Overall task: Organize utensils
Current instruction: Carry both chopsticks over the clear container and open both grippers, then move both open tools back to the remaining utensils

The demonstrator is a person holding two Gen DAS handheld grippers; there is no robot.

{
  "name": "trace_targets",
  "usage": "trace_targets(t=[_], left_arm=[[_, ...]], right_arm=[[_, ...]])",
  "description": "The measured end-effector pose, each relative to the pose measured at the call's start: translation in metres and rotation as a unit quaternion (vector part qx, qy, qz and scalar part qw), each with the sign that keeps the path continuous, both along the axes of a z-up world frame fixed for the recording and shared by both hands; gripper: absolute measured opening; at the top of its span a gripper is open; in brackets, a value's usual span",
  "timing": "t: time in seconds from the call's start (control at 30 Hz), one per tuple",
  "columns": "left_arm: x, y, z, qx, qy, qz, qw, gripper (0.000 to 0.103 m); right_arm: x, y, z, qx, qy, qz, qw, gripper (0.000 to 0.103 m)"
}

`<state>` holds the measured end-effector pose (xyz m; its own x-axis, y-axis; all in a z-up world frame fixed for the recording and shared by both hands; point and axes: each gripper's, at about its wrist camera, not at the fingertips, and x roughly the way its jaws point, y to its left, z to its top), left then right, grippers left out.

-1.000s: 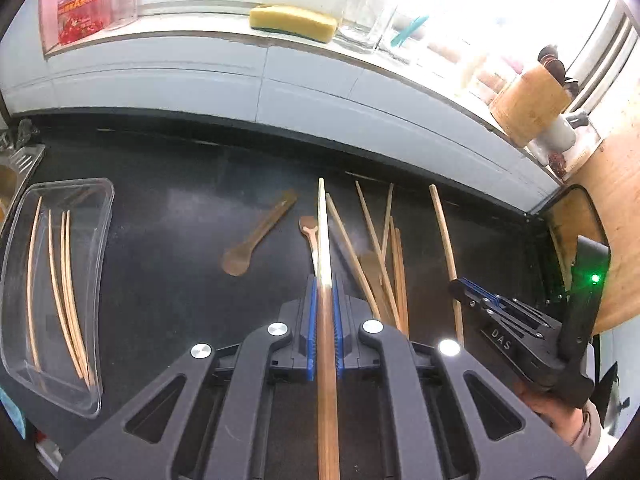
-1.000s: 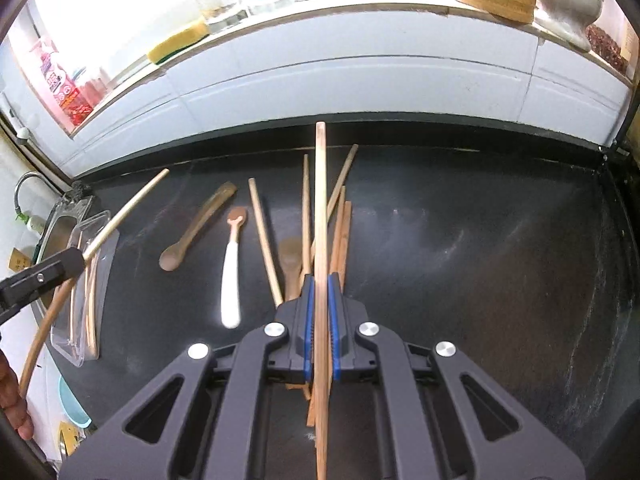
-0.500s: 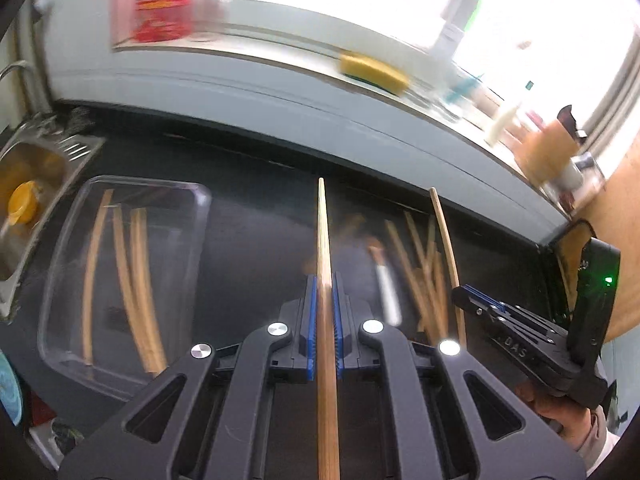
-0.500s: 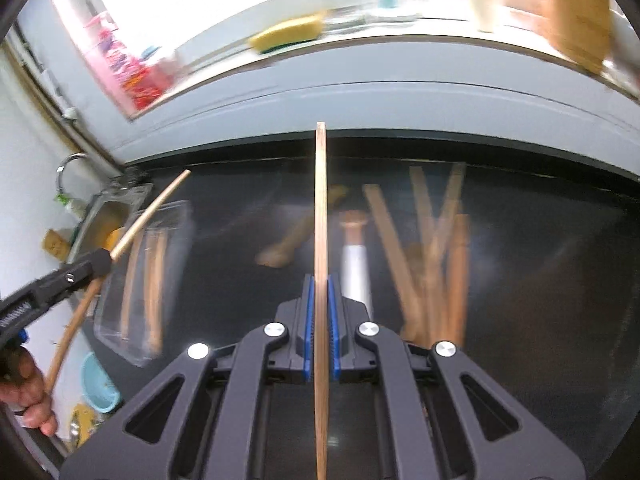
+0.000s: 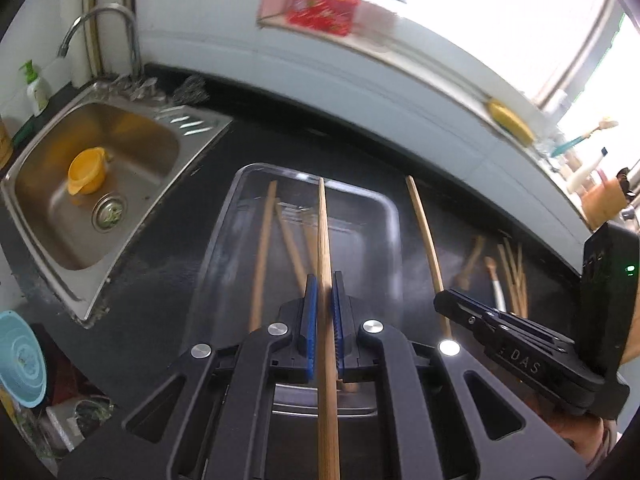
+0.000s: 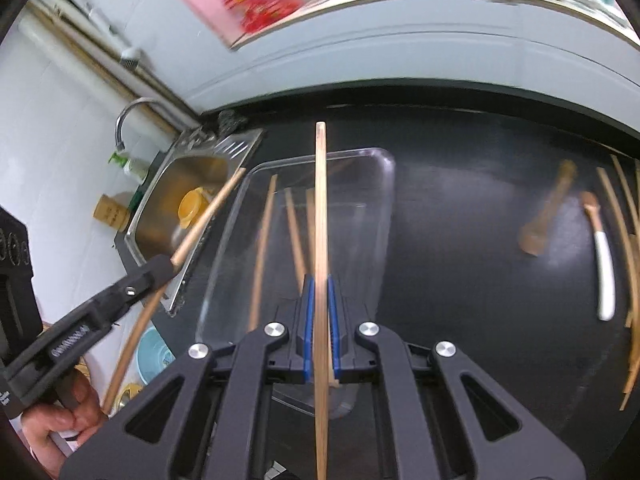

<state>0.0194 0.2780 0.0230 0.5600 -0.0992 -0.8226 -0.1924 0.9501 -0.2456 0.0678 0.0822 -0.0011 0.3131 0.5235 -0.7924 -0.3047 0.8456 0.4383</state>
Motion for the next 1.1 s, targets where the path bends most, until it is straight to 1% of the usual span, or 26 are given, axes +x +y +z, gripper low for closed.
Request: trace_targets(t=[0.1, 0.2, 0.3, 0.47, 0.63, 0.77, 0.83, 0.9, 0.93, 0.97, 1.0, 1.03, 1.07, 1.1], left_arm=[[0.012, 0.024, -0.017, -0.018, 0.021, -0.007, 0.9996, 0.006], [0.022, 0.031, -0.027, -0.018, 0.028, -0.026, 0.9991, 0.006], [0.040, 0.035, -0.043, -0.023, 0.044, -0.047, 0.9977, 0.006], [0.059, 0.037, -0.060, -0.024, 0.056, -0.073, 0.9955, 0.006], [0.067, 0.043, -0.072, -0.026, 0.065, -0.079, 0.9944, 0.006], [0.071, 0.047, -0.079, -0.030, 0.071, -0.077, 0.9941, 0.006], [0.073, 0.046, -0.082, -0.027, 0.076, -0.082, 0.9933, 0.007], [0.075, 0.045, -0.087, -0.028, 0.100, -0.081, 0.9913, 0.007], [0.075, 0.046, -0.088, -0.027, 0.109, -0.071, 0.9911, 0.016], [0.074, 0.049, -0.087, -0.028, 0.115, -0.062, 0.9911, 0.030], [0.072, 0.053, -0.084, -0.030, 0.114, -0.052, 0.9917, 0.082], [0.068, 0.060, -0.076, -0.027, 0.098, -0.031, 0.9944, 0.096], [0.065, 0.065, -0.066, -0.022, 0.078, -0.017, 0.9966, 0.097], [0.065, 0.069, -0.058, -0.023, 0.066, -0.015, 0.9975, 0.097]], right_arm=[[0.006, 0.026, -0.009, -0.011, 0.007, 0.000, 1.000, 0.008], [0.006, 0.045, -0.023, -0.027, 0.013, -0.006, 1.000, 0.008], [0.008, 0.056, -0.037, -0.043, 0.020, -0.017, 0.999, 0.008], [0.010, 0.060, -0.052, -0.066, 0.024, -0.044, 0.997, 0.008], [0.019, 0.060, -0.057, -0.080, 0.022, -0.061, 0.995, 0.007], [0.023, 0.064, -0.058, -0.086, 0.020, -0.061, 0.994, 0.008], [0.023, 0.066, -0.059, -0.092, 0.018, -0.053, 0.994, 0.008], [0.023, 0.067, -0.058, -0.100, 0.011, -0.049, 0.994, 0.008], [0.024, 0.067, -0.057, -0.108, 0.004, -0.050, 0.993, 0.008], [0.025, 0.065, -0.054, -0.118, -0.006, -0.049, 0.992, 0.009], [0.025, 0.062, -0.050, -0.131, -0.018, -0.048, 0.990, 0.025], [0.025, 0.059, -0.047, -0.141, -0.028, -0.049, 0.988, 0.046], [0.024, 0.053, -0.040, -0.157, -0.052, -0.053, 0.985, 0.090], [0.020, 0.044, -0.031, -0.165, -0.089, -0.064, 0.980, 0.096]])
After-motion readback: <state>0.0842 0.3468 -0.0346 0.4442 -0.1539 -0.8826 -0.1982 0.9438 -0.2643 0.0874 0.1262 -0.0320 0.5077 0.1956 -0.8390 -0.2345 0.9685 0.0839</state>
